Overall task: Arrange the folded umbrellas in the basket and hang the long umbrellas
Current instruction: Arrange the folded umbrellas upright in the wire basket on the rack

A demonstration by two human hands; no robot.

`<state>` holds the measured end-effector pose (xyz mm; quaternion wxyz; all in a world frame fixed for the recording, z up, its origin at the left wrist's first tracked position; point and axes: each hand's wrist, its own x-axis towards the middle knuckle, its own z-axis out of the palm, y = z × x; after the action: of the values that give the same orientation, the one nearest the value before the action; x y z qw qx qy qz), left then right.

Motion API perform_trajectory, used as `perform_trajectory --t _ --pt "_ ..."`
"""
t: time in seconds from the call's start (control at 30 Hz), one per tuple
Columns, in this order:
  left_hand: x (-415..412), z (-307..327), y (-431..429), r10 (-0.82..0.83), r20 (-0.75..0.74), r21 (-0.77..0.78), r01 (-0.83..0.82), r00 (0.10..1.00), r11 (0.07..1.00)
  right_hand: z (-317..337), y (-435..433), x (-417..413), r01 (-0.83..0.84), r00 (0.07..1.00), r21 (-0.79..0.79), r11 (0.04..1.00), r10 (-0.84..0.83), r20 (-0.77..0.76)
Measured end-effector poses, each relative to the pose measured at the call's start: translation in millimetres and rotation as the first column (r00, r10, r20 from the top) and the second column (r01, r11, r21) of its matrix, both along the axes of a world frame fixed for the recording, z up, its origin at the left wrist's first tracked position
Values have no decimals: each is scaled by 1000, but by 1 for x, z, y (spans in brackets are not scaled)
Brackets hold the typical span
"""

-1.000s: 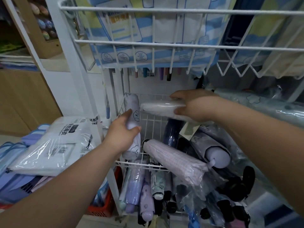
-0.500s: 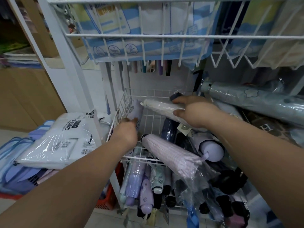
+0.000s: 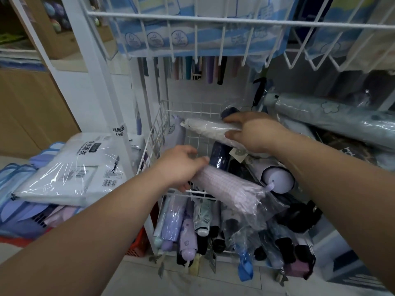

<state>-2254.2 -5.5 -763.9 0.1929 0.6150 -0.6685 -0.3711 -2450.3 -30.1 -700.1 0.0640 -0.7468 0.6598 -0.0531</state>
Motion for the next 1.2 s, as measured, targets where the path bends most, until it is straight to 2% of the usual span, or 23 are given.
perform_trajectory --t 0.1,0.23,0.3,0.37,0.47,0.57,0.7,1.0,1.2 --pt "-7 4 -5 -104 115 53 98 988 994 0 2 -5 13 999 -34 999 -12 39" --pt "-18 4 -11 -207 111 227 177 972 958 3 7 -14 -22 996 -67 998 27 85" --pt "-25 7 -9 -204 97 250 175 974 952 4 10 -17 -44 993 -84 996 53 107" --pt "-31 8 -5 -152 27 248 141 988 959 4 12 -21 -47 991 -91 995 58 122" --pt "-36 6 1 17 -180 253 30 983 967 5 15 -26 -36 985 -94 995 51 162" --pt "-37 -4 4 146 -327 264 -58 933 963 4 16 -31 -42 983 -102 994 59 172" --pt "-28 -9 8 230 -472 283 -101 851 954 0 15 -30 -45 985 -110 993 62 158" --pt "-16 -2 12 277 -589 311 -104 759 945 -3 14 -30 3 976 -141 990 28 217" --pt "5 7 26 258 -572 326 -73 778 942 -8 12 -31 27 970 -135 990 7 244"
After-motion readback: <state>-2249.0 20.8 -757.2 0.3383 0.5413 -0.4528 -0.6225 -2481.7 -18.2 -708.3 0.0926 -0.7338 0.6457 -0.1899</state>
